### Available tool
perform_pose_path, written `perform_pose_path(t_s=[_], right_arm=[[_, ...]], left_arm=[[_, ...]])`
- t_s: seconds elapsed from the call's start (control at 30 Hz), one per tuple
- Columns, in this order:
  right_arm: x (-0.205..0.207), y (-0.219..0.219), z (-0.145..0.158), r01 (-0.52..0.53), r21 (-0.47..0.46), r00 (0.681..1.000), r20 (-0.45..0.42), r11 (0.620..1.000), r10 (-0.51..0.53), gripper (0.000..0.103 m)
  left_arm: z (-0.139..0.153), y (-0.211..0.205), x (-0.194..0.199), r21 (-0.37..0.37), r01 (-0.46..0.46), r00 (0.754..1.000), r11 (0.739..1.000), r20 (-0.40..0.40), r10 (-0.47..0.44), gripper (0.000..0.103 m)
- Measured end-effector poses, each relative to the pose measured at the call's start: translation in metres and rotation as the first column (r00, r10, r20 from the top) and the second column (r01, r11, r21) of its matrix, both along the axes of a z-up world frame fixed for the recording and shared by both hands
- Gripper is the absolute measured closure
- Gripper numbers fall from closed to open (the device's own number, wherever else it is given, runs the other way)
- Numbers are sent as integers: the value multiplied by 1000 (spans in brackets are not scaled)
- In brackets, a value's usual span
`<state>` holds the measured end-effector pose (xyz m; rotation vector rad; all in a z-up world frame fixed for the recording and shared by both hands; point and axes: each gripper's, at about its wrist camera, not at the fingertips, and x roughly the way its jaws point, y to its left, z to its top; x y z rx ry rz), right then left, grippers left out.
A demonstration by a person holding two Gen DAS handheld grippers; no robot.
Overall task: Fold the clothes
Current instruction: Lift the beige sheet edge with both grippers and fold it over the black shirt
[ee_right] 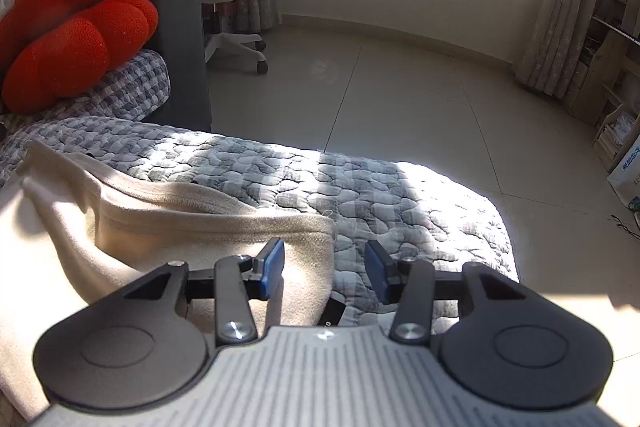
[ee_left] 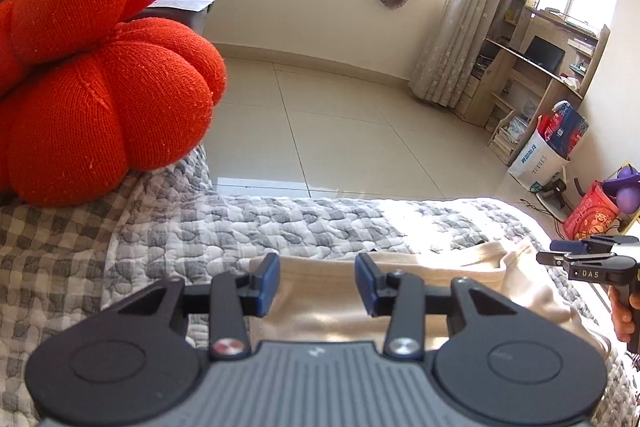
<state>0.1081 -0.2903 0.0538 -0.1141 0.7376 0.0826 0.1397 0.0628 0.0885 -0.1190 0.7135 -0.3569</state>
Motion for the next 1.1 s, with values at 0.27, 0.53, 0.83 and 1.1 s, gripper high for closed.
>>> perform_pose_path(t_s=[0.27, 0.53, 0.83, 1.1], right_arm=[[10, 11, -10, 52, -42, 999, 10, 998, -52, 101], [14, -7, 0, 154, -13, 987, 39, 988, -153, 101], [11, -9, 2, 35, 74, 999, 30, 997, -37, 78], [20, 6, -13, 24, -1, 1000, 9, 1000, -24, 94]], left_arm=[[-27, -28, 7, 179, 1, 1000, 984, -7, 0, 61], [-42, -24, 16, 222, -64, 997, 973, -17, 69, 101], [-38, -3, 20, 110, -151, 987, 982, -42, 157, 101], [-35, 2, 20, 95, -168, 983, 981, -55, 174, 101]])
